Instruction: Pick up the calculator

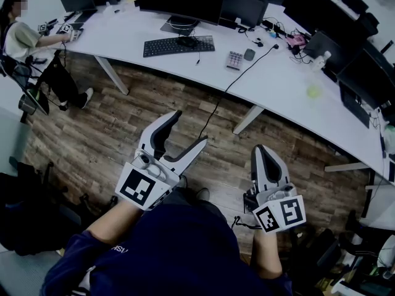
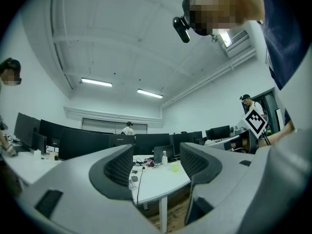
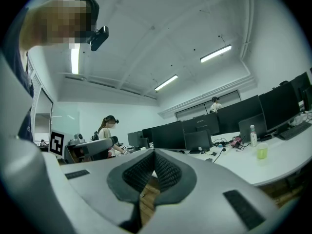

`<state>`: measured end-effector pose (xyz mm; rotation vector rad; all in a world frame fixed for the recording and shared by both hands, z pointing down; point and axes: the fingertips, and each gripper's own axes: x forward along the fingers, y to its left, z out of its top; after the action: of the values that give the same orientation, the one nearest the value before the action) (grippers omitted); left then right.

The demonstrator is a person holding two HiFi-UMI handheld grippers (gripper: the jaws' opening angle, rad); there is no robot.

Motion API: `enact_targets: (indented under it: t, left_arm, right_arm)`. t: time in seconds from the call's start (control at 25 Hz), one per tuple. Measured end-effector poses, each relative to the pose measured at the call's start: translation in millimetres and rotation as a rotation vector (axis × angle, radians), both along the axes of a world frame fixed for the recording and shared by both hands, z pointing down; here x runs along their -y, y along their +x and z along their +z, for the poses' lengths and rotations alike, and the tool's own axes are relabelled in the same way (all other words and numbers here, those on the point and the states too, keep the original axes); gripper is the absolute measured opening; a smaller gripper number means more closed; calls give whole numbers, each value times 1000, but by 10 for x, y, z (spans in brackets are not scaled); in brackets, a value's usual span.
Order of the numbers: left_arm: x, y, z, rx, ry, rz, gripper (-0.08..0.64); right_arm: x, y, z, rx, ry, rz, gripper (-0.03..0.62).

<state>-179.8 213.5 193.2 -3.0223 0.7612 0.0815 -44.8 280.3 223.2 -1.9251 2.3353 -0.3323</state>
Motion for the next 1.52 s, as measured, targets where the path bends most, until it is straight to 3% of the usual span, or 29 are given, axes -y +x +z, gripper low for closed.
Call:
enact_targets:
  t: [1.52]
  left_arm:
    - [-76,162,-20,-15,6,4,424]
  right_arm:
    - [-88,172,15,1,5,5,3]
